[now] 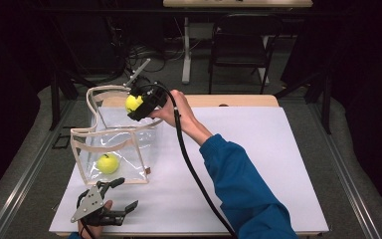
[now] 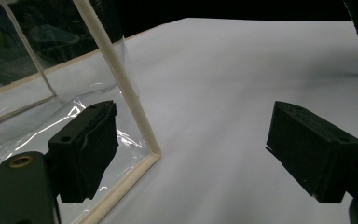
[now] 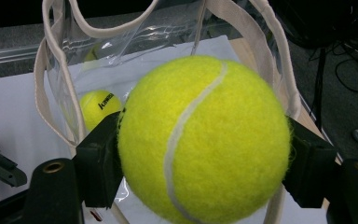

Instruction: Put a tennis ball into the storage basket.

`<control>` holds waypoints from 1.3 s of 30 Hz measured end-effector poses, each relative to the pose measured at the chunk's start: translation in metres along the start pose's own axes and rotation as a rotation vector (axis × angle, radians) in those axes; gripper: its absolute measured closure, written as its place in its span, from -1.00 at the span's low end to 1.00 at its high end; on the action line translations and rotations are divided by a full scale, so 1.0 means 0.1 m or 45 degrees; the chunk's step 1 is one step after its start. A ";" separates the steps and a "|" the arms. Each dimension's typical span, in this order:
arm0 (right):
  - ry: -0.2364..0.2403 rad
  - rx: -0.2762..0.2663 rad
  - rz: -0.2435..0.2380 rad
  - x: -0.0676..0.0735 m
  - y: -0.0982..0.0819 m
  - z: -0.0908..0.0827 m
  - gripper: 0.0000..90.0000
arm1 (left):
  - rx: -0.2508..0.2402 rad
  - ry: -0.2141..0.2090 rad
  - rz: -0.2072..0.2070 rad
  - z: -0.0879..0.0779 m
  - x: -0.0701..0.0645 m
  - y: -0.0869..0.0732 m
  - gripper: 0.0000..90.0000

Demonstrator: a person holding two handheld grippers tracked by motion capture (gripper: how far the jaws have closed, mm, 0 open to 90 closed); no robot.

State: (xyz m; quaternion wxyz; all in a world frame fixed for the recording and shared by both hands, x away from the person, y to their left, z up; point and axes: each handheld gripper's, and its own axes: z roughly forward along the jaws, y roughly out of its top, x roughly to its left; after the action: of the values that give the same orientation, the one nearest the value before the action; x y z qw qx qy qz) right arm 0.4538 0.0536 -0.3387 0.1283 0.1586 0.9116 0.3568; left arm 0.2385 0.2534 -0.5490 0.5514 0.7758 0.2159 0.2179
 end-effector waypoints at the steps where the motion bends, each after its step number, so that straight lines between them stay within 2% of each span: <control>1: 0.001 0.004 -0.001 0.01 0.00 0.01 -0.42 | -0.002 -0.001 -0.001 0.00 0.00 0.00 -0.64; 39: 0.030 0.072 -0.007 0.04 0.09 0.25 -0.43 | -0.015 -0.010 -0.007 -0.01 0.00 0.00 -0.64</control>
State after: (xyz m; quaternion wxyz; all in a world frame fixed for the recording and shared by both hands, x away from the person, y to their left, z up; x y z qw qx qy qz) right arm 0.4601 0.0768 -0.3509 0.1139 0.1555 0.9232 0.3326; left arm 0.2382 0.2546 -0.5489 0.5574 0.7728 0.2148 0.2146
